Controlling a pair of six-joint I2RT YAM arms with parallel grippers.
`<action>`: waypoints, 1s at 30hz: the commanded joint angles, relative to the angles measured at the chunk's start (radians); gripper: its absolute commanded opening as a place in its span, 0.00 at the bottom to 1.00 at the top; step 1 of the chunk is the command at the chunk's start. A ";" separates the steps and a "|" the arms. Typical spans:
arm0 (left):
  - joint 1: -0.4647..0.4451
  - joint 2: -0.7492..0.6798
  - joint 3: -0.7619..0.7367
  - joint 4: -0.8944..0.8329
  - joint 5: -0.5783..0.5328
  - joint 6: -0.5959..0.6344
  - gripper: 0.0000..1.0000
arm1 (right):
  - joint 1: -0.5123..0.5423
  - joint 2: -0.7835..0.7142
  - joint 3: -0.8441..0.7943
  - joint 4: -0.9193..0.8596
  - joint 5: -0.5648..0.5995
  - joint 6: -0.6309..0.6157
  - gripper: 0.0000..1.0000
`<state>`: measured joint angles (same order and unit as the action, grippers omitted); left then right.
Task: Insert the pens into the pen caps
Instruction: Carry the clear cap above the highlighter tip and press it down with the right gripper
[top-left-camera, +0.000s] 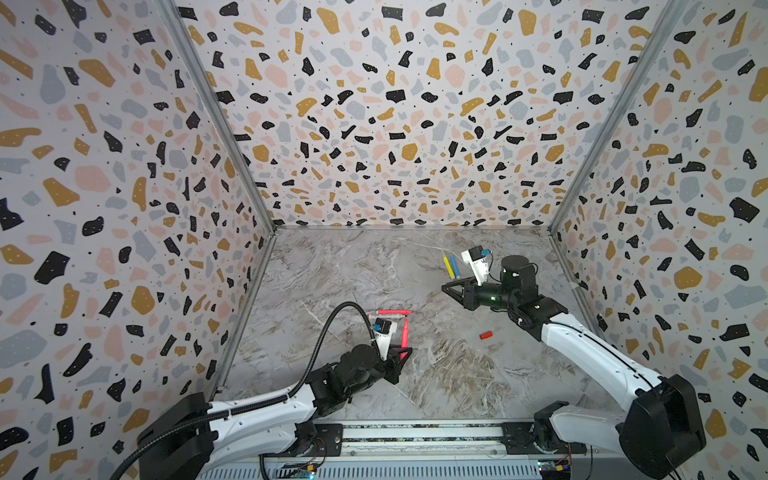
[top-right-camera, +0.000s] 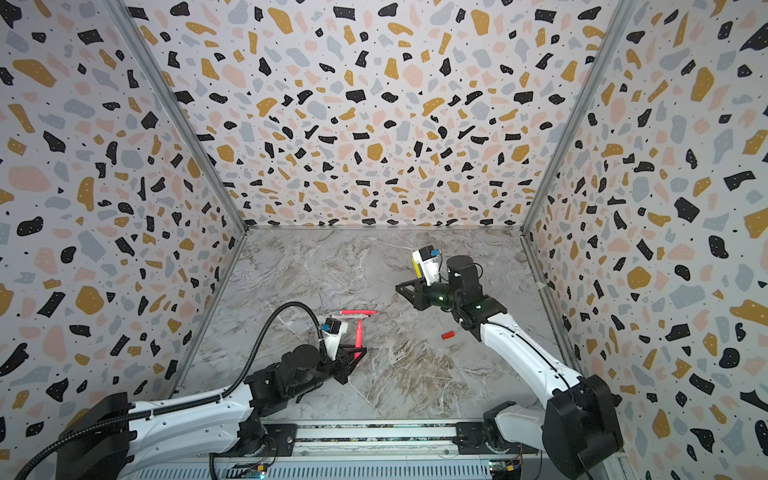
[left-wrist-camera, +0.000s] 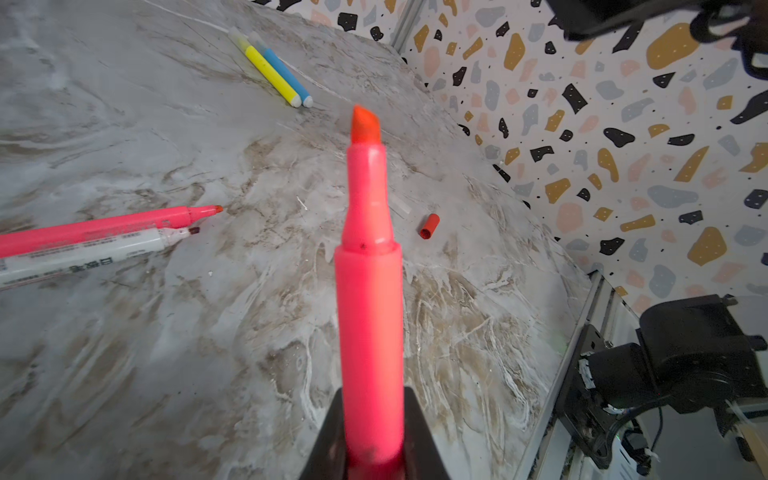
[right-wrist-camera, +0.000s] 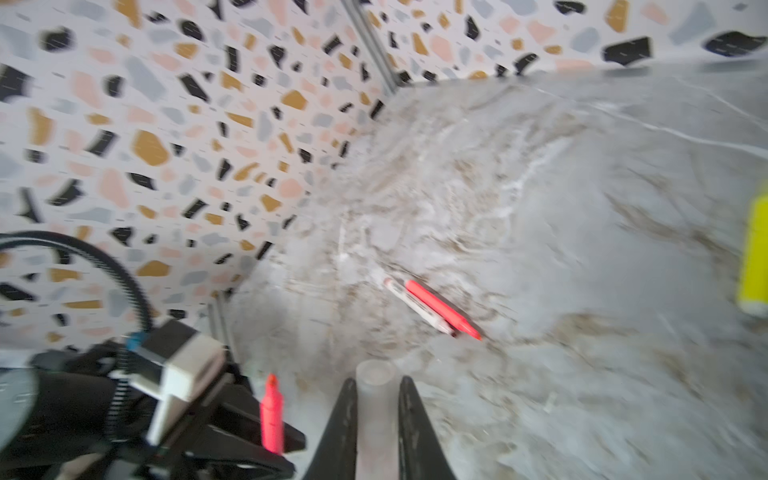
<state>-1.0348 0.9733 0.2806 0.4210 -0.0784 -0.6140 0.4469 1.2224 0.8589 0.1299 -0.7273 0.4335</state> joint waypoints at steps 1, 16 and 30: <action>-0.042 0.015 0.059 0.111 -0.042 -0.004 0.00 | 0.002 -0.031 -0.080 0.288 -0.205 0.206 0.11; -0.145 0.125 0.179 0.218 -0.076 -0.022 0.00 | 0.053 -0.139 -0.323 0.820 -0.148 0.448 0.11; -0.188 0.164 0.200 0.263 -0.096 -0.036 0.00 | 0.063 -0.114 -0.380 1.020 -0.057 0.538 0.12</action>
<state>-1.2137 1.1332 0.4412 0.6113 -0.1596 -0.6445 0.5053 1.1130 0.4755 1.0790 -0.8066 0.9466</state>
